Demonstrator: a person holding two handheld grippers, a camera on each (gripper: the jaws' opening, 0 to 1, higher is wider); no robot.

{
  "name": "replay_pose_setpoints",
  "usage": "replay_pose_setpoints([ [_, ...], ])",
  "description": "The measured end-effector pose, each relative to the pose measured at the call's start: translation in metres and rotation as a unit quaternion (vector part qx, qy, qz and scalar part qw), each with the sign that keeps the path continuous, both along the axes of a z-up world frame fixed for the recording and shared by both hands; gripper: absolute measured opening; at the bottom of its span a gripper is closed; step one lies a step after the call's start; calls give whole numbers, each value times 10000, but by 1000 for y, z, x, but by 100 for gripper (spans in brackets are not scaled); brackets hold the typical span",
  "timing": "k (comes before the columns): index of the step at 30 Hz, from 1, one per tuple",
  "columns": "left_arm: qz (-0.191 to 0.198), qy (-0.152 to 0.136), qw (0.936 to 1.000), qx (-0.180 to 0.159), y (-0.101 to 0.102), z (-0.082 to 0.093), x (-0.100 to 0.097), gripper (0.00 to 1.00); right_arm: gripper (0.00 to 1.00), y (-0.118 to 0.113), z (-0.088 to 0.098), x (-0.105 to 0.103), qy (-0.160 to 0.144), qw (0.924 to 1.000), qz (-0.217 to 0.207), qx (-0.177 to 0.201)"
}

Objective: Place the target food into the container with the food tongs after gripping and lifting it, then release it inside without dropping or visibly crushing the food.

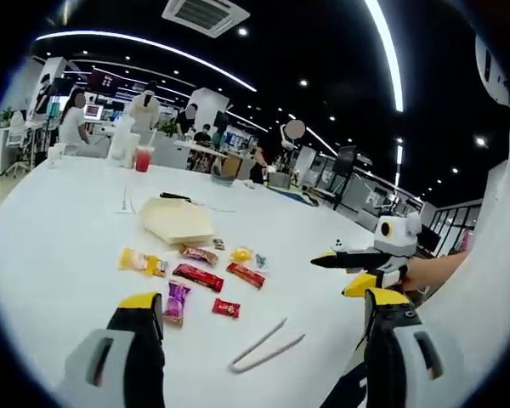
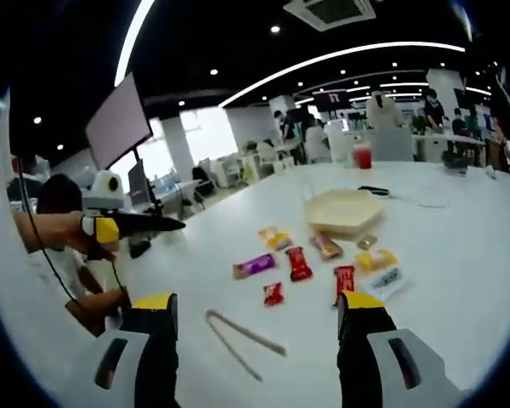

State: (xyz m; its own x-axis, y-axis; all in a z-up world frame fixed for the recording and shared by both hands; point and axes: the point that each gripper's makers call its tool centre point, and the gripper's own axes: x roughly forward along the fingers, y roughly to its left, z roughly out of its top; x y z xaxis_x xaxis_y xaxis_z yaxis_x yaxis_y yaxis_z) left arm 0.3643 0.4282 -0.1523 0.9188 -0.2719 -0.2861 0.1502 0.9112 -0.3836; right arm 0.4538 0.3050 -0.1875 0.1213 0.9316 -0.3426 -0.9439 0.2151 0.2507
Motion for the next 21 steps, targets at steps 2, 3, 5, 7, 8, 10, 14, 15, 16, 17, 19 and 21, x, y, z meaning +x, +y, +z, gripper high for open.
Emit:
replay_pose_setpoints([
  [2, -43, 70, 10000, 14, -1, -4, -1, 99, 77, 0, -4, -2, -8, 10000, 25, -46],
  [3, -59, 69, 10000, 20, -2, -5, -2, 99, 76, 1, -5, -3, -9, 10000, 33, -50],
  [5, -87, 71, 9999, -27, -2, -6, -3, 99, 73, 2, -10, -8, 55, 9999, 108, -96],
  [7, 52, -97, 9993, -367, -1, 4, -1, 99, 71, 4, -13, -13, 116, 9997, 197, -125],
  [8, 69, -154, 9990, -413, -1, 7, 0, 99, 71, 5, -15, -15, 101, 9996, 211, -153],
  [10, 114, -177, 9992, -343, 3, 10, 1, 99, 71, 6, -17, -18, 110, 9995, 242, -163],
  [14, 176, -245, 9991, -307, 9, 13, 0, 99, 71, 9, -23, -19, 181, 9993, 270, -176],
  [15, 177, -226, 9992, -289, 10, 12, -1, 99, 72, 11, -24, -20, 176, 9992, 302, -190],
  [16, 176, -207, 9992, -280, 10, 11, -1, 99, 72, 12, -25, -21, 172, 9991, 322, -197],
  [17, 159, -136, 9995, -247, 11, 8, -3, 99, 72, 12, -25, -21, 162, 9991, 338, -204],
  [19, 99, -93, 9999, -103, 11, 5, -6, 99, 72, 14, -27, -21, 159, 9989, 375, -226],
  [21, 67, -60, 10000, -39, 8, 5, -7, 99, 73, 15, -30, -23, 148, 9986, 425, -260],
])
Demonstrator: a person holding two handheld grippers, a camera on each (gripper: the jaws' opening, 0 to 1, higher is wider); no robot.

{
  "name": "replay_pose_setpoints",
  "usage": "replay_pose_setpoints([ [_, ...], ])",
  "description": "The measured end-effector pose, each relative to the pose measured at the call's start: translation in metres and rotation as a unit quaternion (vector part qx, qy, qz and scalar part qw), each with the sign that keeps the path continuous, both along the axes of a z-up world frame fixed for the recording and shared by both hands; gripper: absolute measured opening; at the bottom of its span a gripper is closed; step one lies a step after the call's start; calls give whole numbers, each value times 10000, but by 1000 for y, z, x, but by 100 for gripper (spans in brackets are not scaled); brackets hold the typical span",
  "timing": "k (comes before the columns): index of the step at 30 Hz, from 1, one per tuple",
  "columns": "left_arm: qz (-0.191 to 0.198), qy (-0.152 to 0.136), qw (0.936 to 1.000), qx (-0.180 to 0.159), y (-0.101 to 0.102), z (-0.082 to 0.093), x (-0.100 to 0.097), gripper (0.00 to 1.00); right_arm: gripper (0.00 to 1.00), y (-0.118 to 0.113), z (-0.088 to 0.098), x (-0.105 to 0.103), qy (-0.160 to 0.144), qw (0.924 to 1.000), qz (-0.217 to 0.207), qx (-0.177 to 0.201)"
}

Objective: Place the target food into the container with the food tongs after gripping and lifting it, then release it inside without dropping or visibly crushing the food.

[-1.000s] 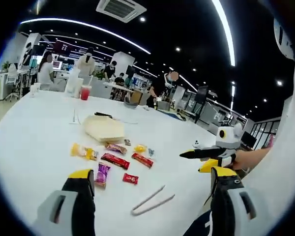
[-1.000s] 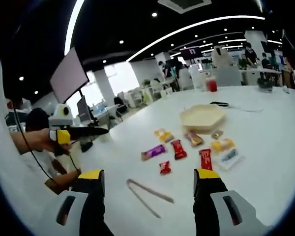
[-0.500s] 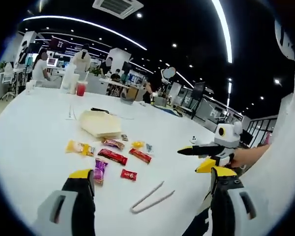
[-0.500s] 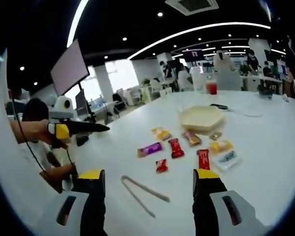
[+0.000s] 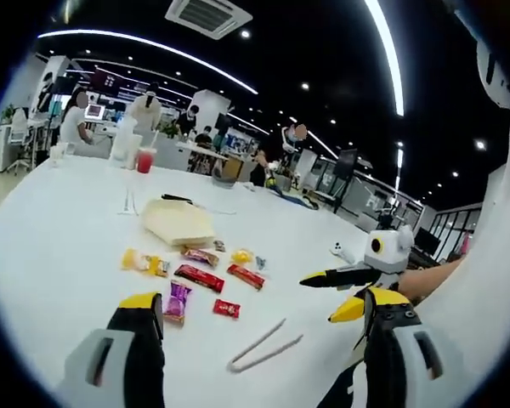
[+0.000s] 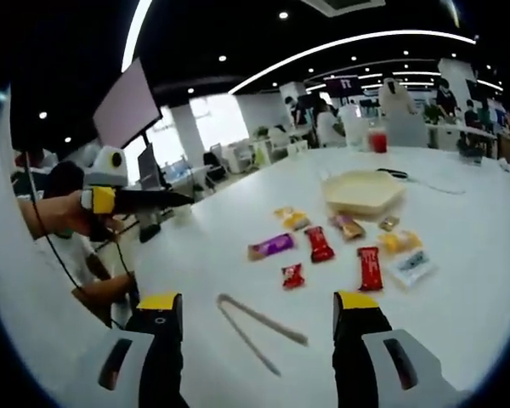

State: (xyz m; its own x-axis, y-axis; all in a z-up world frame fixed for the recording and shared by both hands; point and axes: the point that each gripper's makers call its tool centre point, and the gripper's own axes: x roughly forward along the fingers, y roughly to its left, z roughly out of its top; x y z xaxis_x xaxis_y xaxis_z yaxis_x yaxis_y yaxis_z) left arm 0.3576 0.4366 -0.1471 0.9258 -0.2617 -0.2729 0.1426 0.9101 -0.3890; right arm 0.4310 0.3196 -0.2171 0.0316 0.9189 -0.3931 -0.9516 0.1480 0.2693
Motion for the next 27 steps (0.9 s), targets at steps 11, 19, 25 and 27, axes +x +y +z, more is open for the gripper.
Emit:
replay_pose_setpoints([
  [11, 45, 169, 9998, 24, -6, -10, -13, 99, 74, -4, -18, -14, 25, 9994, 287, -169],
  [19, 52, 208, 9998, 18, -10, -12, -16, 99, 74, -2, -29, -12, -28, 9985, 477, -281],
  [25, 89, 274, 9996, -7, -11, -16, -19, 99, 70, 0, -44, -12, -367, 9942, 827, -579],
  [27, 73, 309, 9995, -34, -12, -20, -19, 99, 69, 3, -47, -12, -551, 9920, 929, -647],
])
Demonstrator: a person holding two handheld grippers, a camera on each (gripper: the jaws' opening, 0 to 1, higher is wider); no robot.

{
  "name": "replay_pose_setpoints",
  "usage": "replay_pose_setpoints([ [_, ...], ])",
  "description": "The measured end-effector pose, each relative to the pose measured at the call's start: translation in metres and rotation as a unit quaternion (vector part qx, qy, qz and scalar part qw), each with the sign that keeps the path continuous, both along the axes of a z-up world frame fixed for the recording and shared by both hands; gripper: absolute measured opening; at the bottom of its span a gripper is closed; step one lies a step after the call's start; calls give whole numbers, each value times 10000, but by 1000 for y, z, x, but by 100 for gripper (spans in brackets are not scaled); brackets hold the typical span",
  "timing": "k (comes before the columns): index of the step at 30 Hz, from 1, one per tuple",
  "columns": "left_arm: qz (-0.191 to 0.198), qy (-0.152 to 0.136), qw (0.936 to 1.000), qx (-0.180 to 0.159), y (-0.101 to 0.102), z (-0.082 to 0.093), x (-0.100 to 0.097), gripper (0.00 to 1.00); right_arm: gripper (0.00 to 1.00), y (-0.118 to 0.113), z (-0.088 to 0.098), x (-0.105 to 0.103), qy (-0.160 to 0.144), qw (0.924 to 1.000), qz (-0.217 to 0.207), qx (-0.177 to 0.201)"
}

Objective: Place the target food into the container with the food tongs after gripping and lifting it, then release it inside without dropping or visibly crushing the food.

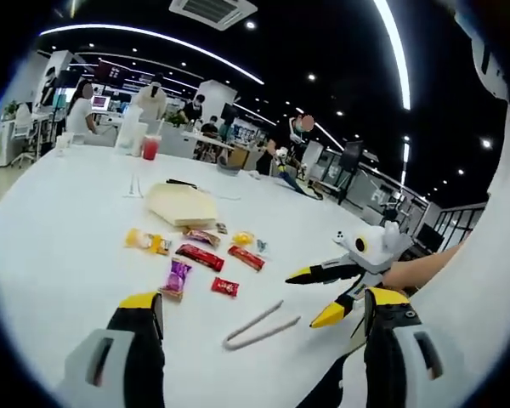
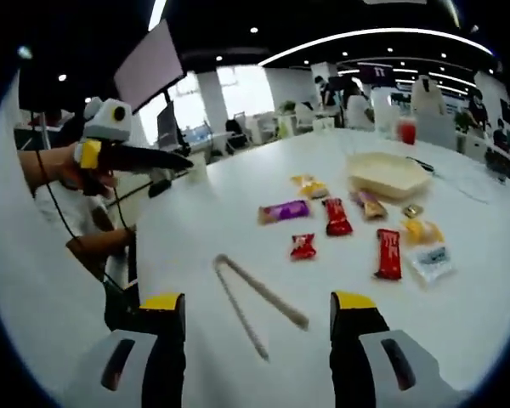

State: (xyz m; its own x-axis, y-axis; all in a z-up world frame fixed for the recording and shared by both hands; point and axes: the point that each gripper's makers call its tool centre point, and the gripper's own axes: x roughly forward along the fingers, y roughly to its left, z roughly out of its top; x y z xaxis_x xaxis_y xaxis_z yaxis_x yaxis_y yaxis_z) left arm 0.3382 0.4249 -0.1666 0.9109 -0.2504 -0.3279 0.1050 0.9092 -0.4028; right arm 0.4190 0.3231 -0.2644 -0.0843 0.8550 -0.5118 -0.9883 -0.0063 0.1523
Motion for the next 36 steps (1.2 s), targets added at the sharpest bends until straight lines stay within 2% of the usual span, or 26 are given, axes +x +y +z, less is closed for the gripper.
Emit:
replay_pose_setpoints([
  [5, -95, 50, 9999, -19, -2, -3, 0, 99, 67, 7, 1, 0, 51, 10000, 34, -43],
  [8, -52, -44, 10000, -67, 1, 1, 1, 99, 63, 6, 0, -1, -41, 9999, 76, -134],
  [12, -22, -99, 9999, -84, 3, 4, 3, 99, 65, 7, -1, -2, 4, 9999, 41, -100],
  [23, -110, -24, 9999, -50, 2, -1, 3, 99, 66, 12, -10, -1, 4, 9997, 158, -198],
  [30, 11, -17, 10000, -69, 7, -1, -1, 99, 62, 17, -16, -2, -63, 9992, 307, -259],
  [36, 93, -17, 9999, -118, 7, -4, -3, 99, 61, 19, -21, -3, 20, 9989, 372, -293],
])
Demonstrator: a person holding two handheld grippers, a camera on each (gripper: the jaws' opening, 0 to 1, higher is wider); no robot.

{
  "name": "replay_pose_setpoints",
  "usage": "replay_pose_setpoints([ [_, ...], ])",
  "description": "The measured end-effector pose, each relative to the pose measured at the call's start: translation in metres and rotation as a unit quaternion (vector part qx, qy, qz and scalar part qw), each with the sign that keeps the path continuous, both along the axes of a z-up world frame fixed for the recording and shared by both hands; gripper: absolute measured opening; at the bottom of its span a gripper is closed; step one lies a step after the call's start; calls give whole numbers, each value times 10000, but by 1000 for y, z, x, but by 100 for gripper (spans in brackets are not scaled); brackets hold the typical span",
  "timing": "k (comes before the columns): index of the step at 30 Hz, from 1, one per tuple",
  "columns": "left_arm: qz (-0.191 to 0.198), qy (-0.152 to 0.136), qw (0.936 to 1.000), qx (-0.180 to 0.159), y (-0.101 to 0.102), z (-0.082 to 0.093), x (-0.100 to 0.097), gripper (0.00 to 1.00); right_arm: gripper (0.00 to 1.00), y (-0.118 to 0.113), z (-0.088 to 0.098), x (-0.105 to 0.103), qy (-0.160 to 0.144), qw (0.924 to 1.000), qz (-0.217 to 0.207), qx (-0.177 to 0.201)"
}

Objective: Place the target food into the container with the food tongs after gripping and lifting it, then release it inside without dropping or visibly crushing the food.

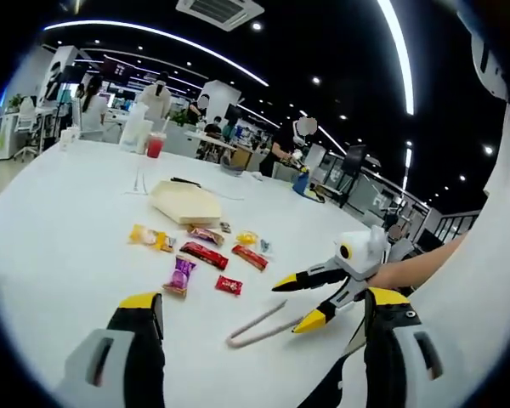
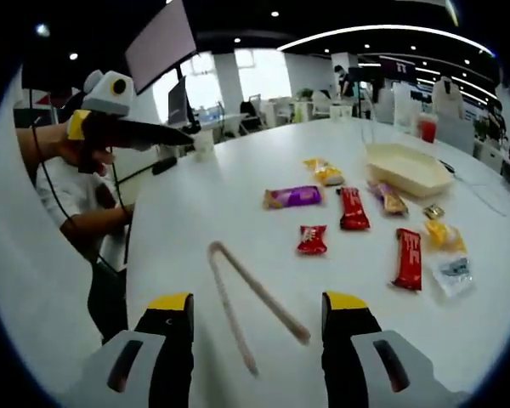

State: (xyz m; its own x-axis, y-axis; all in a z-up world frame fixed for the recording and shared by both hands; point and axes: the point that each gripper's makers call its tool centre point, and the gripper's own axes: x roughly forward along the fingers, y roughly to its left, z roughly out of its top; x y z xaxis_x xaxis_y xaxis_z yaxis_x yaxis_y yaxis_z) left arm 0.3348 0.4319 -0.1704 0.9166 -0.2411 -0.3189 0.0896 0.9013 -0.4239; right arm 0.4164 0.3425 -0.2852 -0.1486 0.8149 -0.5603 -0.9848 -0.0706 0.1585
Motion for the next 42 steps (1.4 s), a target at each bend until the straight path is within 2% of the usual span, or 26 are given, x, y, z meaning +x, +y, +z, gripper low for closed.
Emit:
replay_pose_setpoints([
  [13, 77, 9, 9999, -87, 5, -1, 2, 99, 61, 2, -17, -2, 149, 9998, 70, -120],
  [21, 95, -51, 9999, -102, 6, 2, 7, 99, 60, 4, -20, -3, 179, 9997, 122, -103],
  [25, 107, -84, 9999, -76, 6, 3, 8, 99, 59, 4, -20, -2, 97, 9997, 196, -96],
  [30, 108, -17, 9999, -71, 3, -1, 4, 99, 52, 3, -21, -5, -190, 9991, 388, -58],
  [31, 97, 4, 9999, -64, 2, -2, 4, 99, 50, 3, -21, -6, -277, 9987, 425, -35],
  [32, 99, 26, 9999, -61, 2, -4, 3, 99, 49, 2, -22, -2, -592, 9971, 469, 46],
  [33, 108, 42, 9999, -68, 2, -6, 2, 99, 48, 2, -23, -3, -669, 9965, 504, 68],
  [37, 154, 80, 9998, -109, 3, -10, 1, 99, 47, 2, -22, -3, -540, 9976, 432, 97],
  [42, 158, 72, 9998, -128, 2, -9, 3, 99, 41, 2, -23, 0, -668, 9963, 529, 139],
])
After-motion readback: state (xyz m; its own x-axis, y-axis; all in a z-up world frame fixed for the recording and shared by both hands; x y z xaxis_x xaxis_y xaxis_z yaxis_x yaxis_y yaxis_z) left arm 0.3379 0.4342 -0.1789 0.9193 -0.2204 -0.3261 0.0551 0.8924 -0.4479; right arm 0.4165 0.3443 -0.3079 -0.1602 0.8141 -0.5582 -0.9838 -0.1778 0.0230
